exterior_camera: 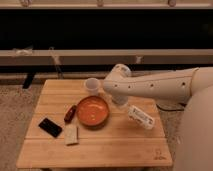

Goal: Stand the bottle upright

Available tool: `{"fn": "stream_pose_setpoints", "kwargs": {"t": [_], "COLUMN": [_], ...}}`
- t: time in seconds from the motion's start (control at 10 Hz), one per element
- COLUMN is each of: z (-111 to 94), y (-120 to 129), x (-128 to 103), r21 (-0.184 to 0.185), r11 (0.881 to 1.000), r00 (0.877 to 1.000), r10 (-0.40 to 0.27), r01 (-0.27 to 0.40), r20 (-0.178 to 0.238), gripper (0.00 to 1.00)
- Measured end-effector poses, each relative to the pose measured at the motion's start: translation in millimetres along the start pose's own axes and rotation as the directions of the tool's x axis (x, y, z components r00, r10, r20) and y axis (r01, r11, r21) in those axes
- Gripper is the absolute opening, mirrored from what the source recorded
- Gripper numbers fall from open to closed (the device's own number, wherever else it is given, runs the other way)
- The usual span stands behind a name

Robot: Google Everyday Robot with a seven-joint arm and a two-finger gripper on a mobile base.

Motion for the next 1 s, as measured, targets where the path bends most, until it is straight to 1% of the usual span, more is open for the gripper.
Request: {"fn": "stream_pose_setpoints", "kwargs": {"t": [0.1, 0.2, 0.4, 0.5, 0.6, 0.7, 0.8, 1.0], "z": [-4, -14, -23, -28, -30, -32, -35, -42], "y": [1, 3, 5, 9, 10, 11, 11, 9], "x": [-4, -14, -21, -28, -33, -36, -39, -46], "r21": [-0.012, -0.042, -0.071, -0.091, -0.102, -0.114, -0.124, -0.136], "r11": [1.0, 0.999, 0.997, 0.995, 0.993, 0.991, 0.989, 0.985], "r00": [1.0, 0.995, 0.987, 0.98, 0.974, 0.966, 0.955, 0.928], "r10": [-0.001, -0.001, -0.008, -0.017, -0.03, -0.036, -0.042, -0.046], "r01": [0.001, 0.005, 0.019, 0.036, 0.054, 0.067, 0.081, 0.103], "r20": [0.031, 0.097, 0.158, 0.197, 0.225, 0.255, 0.292, 0.37], "gripper": [0.0, 0.0, 0.0, 0.0, 0.0, 0.0, 0.0, 0.0]}}
